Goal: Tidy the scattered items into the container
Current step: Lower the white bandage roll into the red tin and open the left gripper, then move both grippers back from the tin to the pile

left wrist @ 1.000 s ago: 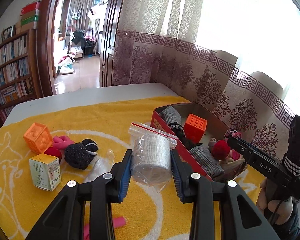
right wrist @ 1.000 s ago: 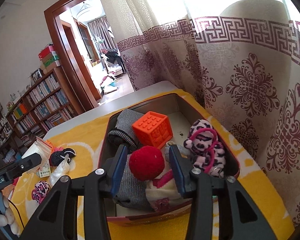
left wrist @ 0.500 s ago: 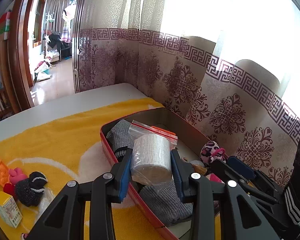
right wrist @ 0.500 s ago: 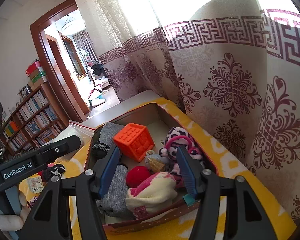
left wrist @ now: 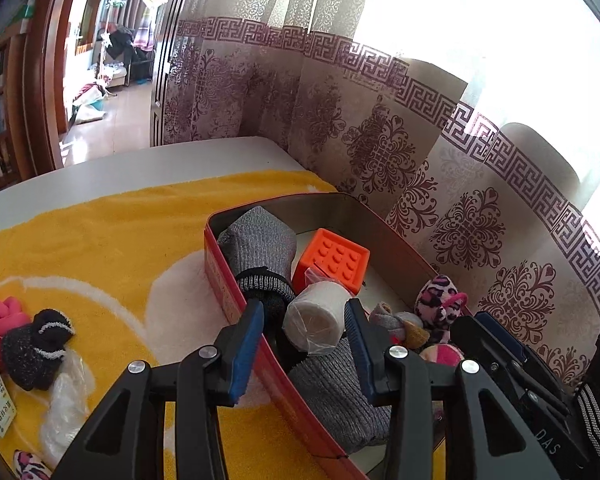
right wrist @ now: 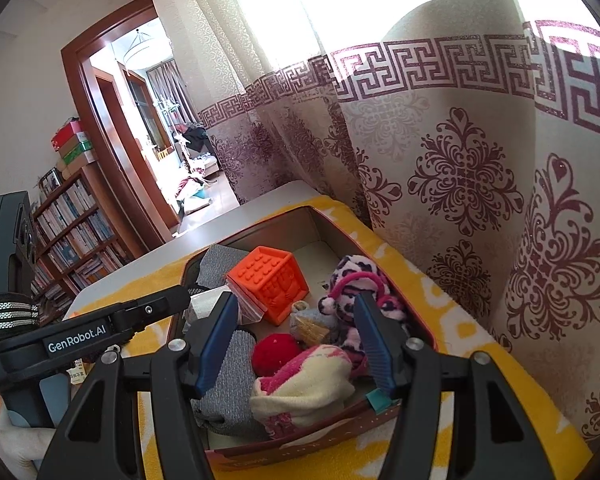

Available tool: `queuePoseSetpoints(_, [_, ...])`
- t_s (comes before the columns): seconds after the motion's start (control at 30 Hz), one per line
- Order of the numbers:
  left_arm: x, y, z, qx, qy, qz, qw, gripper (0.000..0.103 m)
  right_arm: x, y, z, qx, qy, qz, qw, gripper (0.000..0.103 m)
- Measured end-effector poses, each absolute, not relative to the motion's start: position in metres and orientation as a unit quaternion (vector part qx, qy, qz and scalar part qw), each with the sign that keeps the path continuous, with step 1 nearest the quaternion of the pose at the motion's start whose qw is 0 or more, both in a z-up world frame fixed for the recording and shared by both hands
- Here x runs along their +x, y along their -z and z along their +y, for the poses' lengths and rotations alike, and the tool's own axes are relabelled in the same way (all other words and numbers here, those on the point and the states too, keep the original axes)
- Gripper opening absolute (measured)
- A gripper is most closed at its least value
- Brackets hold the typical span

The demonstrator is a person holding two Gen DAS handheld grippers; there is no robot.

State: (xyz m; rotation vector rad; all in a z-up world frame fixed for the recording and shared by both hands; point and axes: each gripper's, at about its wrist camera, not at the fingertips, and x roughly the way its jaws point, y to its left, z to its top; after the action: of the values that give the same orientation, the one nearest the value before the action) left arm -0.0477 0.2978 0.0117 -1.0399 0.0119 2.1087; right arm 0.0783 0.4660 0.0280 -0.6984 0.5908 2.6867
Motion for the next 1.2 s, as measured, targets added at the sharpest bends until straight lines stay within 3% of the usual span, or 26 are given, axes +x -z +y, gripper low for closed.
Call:
queuePoseSetpoints(0.2, [-0.044, -0.010, 0.278, -0.415, -0.831, 0.001, 0.370, 0.044, 0.078, -0.028, 0.465, -0.243, -0.937, 0.199, 0.152, 0.065])
queuePoseSetpoints(0.27, [-0.043, -0.009, 0.270, -0.418, -0.833, -0.003, 0.363, 0.061, 0.078, -0.028, 0.463, -0.243, -0.938, 0.195, 0.151, 0.066])
queuePoseSetpoints(0.3, [-0.042, -0.010, 0.265, -0.414, -0.836, -0.008, 0.360, 0.078, 0.078, -0.028, 0.463, -0.244, -0.938, 0.193, 0.151, 0.066])
queuePoseSetpoints(0.33, [-0.041, -0.011, 0.258, -0.409, -0.841, -0.013, 0.355, 0.081, 0.078, -0.028, 0.462, -0.244, -0.939, 0.191, 0.152, 0.066])
queuePoseSetpoints(0.87, [-0.045, -0.012, 0.150, -0.400, -0.878, -0.053, 0.257, 0.081, 0.082, -0.028, 0.456, -0.236, -0.942, 0.177, 0.159, 0.066])
queuePoseSetpoints(1.2, [-0.050, -0.005, 0.093, -0.400, -0.890, -0.067, 0.207, 0.081, 0.083, -0.032, 0.435, -0.215, -0.954, 0.117, 0.174, 0.066])
